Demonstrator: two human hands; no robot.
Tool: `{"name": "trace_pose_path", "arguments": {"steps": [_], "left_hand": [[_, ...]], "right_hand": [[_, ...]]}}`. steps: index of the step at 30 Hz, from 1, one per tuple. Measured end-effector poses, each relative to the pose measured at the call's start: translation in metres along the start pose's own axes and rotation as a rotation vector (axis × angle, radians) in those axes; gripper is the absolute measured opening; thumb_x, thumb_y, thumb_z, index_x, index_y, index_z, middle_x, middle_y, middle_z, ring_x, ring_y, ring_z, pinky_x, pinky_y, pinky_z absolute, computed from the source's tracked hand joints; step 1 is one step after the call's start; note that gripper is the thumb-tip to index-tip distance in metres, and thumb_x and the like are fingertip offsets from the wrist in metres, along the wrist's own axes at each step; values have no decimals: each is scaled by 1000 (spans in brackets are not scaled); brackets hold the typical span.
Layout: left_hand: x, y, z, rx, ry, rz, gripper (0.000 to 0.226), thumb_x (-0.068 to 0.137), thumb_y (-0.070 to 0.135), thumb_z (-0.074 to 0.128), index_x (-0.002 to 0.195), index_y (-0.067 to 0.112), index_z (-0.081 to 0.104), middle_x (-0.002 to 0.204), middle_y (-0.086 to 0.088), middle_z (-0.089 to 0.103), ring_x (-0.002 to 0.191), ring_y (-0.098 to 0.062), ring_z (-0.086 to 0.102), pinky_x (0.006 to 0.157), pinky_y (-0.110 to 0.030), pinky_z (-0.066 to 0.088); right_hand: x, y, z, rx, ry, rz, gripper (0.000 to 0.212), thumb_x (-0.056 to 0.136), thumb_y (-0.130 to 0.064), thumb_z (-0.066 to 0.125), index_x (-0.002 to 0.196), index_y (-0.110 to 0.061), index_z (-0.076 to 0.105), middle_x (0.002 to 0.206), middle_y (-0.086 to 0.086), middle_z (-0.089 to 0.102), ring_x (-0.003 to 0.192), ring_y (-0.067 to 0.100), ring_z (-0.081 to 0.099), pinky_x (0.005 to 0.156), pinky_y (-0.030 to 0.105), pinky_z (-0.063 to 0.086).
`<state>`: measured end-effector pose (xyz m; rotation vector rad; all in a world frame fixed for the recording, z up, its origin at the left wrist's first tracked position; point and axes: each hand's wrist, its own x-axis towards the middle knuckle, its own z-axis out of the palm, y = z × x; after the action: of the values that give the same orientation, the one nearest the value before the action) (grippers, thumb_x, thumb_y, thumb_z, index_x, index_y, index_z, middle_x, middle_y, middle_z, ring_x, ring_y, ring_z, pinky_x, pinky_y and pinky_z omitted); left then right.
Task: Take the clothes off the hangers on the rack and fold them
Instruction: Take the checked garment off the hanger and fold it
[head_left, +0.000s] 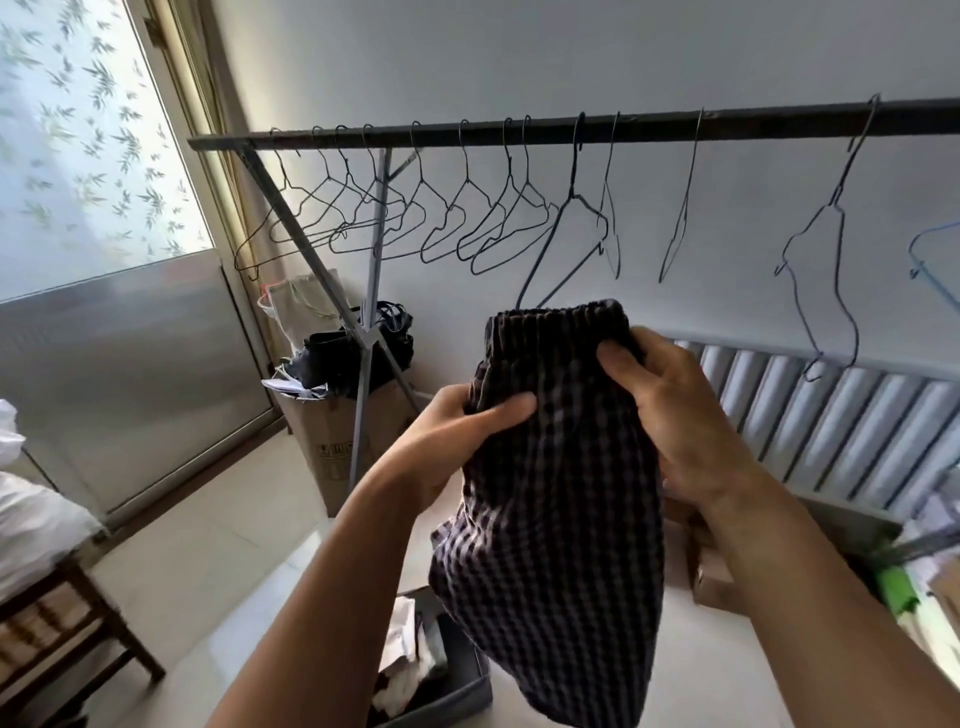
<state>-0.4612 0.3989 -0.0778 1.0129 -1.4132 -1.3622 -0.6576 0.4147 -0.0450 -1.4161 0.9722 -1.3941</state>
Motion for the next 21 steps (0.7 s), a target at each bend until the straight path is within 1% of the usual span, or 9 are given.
{"name": "trace_pose_path", "arguments": {"steps": [3, 5, 7, 10, 12, 14, 16, 19, 21], "left_hand": [[4, 10, 1, -92, 19, 30, 22, 84, 28, 67, 90, 8, 74, 90, -8, 75, 81, -17, 72, 77, -30, 57], [8, 17, 4, -194, 21, 22, 20, 90, 25, 63, 86, 9, 74, 81, -5, 74, 70, -15, 72, 64, -27, 59], [12, 23, 5, -301, 59, -8, 21, 91, 26, 63, 93, 6, 71, 79, -6, 74, 66, -16, 72, 61, -30, 61], [18, 35, 4, -438, 98, -46, 40, 87, 28, 66, 116, 0, 64, 95, -15, 74, 78, -23, 74, 66, -37, 61], [22, 42, 2, -516, 52, -93, 40, 86, 31, 63, 110, 0, 70, 102, -16, 74, 87, -25, 74, 74, -39, 61], [23, 44, -2, -600, -29, -103, 37, 90, 33, 55, 92, 3, 78, 95, -13, 75, 85, -23, 74, 76, -37, 62], [20, 43, -6, -640, -72, -57, 43, 89, 39, 53, 81, 6, 79, 89, -10, 76, 82, -22, 74, 74, -34, 61], [14, 34, -15, -611, -90, -54, 67, 88, 55, 48, 113, -3, 69, 124, -20, 63, 111, -31, 65, 94, -44, 54], [13, 26, -18, -598, -100, -66, 81, 86, 61, 46, 128, -8, 54, 136, -23, 52, 118, -35, 60, 98, -47, 51]], "right_hand": [[4, -2, -11, 3, 37, 7, 21, 89, -38, 64, 96, -20, 73, 99, 8, 75, 97, 29, 70, 95, 56, 51], [2, 2, -22, 66, -36, 59, 46, 73, -54, 72, 98, -15, 74, 102, 11, 74, 96, 29, 71, 92, 50, 54], [-5, 12, -34, 67, -203, 115, 69, 56, -67, 79, 96, -11, 75, 101, 13, 74, 94, 28, 72, 80, 37, 58], [-20, 30, -43, 52, -463, 226, 67, 56, -57, 86, 102, -10, 73, 108, 17, 71, 100, 32, 69, 79, 33, 58], [-28, 35, -43, 115, -578, 292, 60, 60, -39, 89, 109, -10, 71, 116, 20, 68, 108, 35, 66, 84, 35, 57], [-33, 35, -40, 248, -541, 344, 58, 54, -31, 93, 106, -13, 75, 115, 17, 69, 106, 31, 67, 80, 32, 58], [-33, 32, -35, 399, -393, 374, 66, 41, -31, 97, 101, -12, 77, 112, 16, 71, 100, 28, 70, 73, 30, 59], [-26, 25, -26, 527, -188, 356, 76, 42, -29, 97, 110, -6, 70, 113, 16, 71, 98, 27, 71, 70, 31, 59], [-21, 17, -19, 560, -105, 333, 49, 65, -25, 80, 110, -8, 69, 109, 13, 73, 93, 25, 73, 67, 30, 59]]}}
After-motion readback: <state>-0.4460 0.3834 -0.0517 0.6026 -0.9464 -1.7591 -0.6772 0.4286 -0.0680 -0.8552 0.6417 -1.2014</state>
